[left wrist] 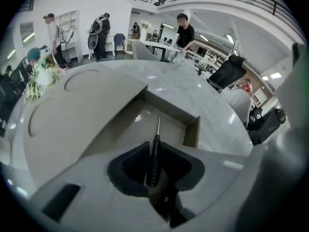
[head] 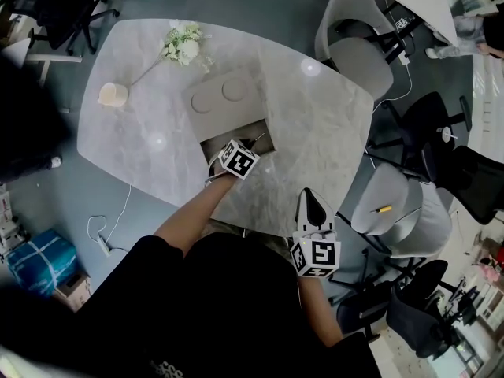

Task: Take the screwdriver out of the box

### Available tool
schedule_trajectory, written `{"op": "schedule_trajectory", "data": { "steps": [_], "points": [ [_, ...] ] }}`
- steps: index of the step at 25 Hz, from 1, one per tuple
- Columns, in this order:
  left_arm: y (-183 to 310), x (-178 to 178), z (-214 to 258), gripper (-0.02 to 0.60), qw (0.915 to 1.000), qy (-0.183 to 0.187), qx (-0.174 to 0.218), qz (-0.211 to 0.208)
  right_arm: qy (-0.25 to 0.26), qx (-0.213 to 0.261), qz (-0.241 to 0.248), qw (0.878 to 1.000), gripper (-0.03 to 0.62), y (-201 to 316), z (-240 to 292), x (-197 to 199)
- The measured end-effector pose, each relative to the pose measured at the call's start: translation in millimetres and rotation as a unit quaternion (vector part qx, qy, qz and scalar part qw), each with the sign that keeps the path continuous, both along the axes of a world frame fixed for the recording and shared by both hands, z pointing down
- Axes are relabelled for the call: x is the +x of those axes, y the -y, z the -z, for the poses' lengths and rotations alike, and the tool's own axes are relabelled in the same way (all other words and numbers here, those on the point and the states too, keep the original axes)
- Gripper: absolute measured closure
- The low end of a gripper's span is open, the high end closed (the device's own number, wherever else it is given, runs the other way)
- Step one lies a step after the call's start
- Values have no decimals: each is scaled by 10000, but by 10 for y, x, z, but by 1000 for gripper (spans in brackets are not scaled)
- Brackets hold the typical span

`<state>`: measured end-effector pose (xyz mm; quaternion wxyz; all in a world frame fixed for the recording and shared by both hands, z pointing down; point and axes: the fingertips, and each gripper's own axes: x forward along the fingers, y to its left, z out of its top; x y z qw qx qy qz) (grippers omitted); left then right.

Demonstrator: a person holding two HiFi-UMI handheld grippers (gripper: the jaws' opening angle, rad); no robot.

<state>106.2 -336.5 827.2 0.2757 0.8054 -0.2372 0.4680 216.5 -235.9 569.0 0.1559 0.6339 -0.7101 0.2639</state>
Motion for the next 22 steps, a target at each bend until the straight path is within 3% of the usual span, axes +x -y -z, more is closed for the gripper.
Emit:
{"op": "schedule_trajectory", "data": {
  "steps": [3,12,17,22],
  "points": [
    [-22,-23,-27,517,9997,199,80,-144,-45,11,-7,10000,589,-29,21,39],
    [-1,-15,48,520,9996,213,139,-137,-258,306,6,9992,589,-304,265,229],
    [-19,-64,511,520,9980,-128,540,292,-355,603,-25,9975,589,-535,506,400],
    [-121,-227,1332,520,9876,-644,1217,752,-198,979,60,9950,589,-701,609,426]
  ]
}}
